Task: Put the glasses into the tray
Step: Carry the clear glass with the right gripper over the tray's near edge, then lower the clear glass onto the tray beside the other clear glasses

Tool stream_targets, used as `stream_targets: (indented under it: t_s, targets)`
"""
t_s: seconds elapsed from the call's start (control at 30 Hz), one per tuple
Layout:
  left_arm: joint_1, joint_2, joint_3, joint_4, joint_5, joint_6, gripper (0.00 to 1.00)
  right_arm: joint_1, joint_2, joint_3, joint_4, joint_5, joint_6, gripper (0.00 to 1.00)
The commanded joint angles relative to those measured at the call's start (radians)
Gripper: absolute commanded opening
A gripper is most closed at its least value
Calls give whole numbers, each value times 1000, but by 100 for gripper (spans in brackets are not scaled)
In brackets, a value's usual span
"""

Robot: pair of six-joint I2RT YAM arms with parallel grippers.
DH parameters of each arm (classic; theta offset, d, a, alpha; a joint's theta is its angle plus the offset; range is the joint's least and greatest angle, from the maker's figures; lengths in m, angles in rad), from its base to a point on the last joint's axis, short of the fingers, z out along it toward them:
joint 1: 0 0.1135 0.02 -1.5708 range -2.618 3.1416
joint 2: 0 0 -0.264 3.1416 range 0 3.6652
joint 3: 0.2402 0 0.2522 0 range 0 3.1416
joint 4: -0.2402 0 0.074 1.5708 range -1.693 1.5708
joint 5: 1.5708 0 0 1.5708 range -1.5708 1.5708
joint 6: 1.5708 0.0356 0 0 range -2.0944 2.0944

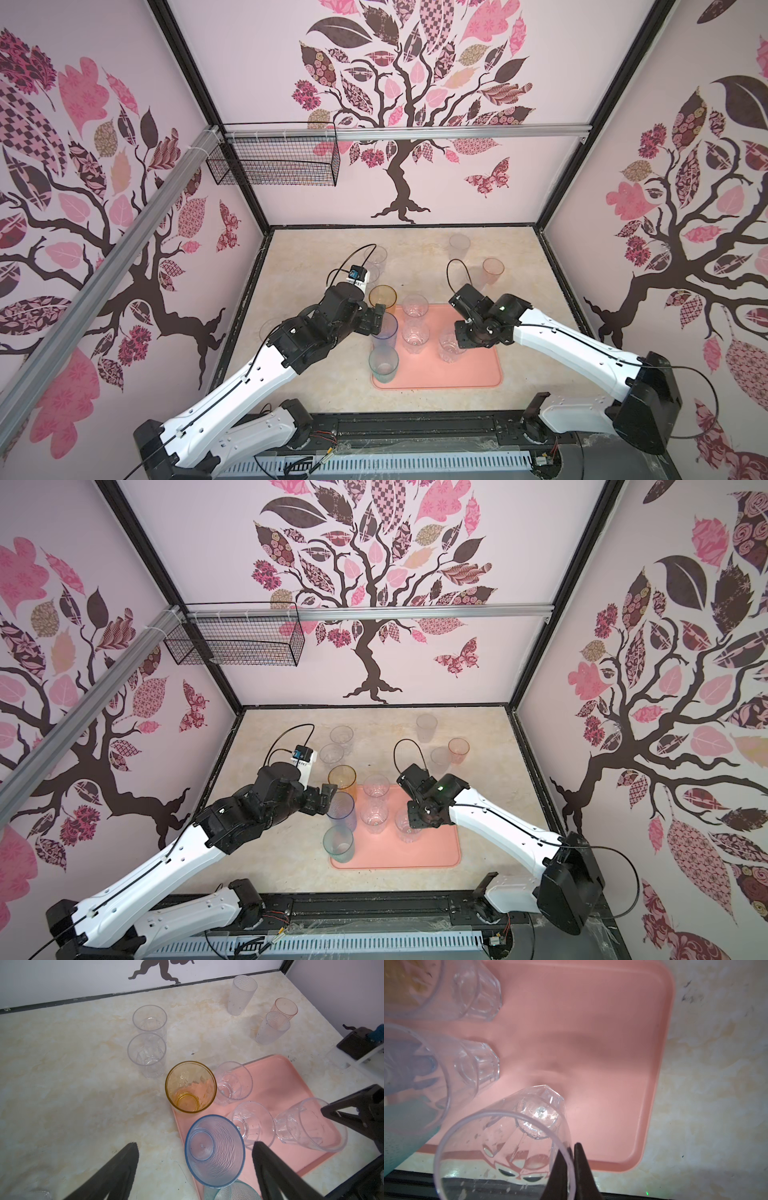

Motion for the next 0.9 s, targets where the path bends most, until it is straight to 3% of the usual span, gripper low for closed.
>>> stream_targets:
  t_s: [0.0,0.17,0.87]
  targets:
    - [-3,-26,-48,14,-16,-30,90,71,-43,-14,14,47,115,0]
    - [-3,-39,-60,14,-40,-27,91,179,-35,-56,67,75,185,0]
    - [12,-66,-116,23,-137,18,95,349,153,9,178,31,253,0]
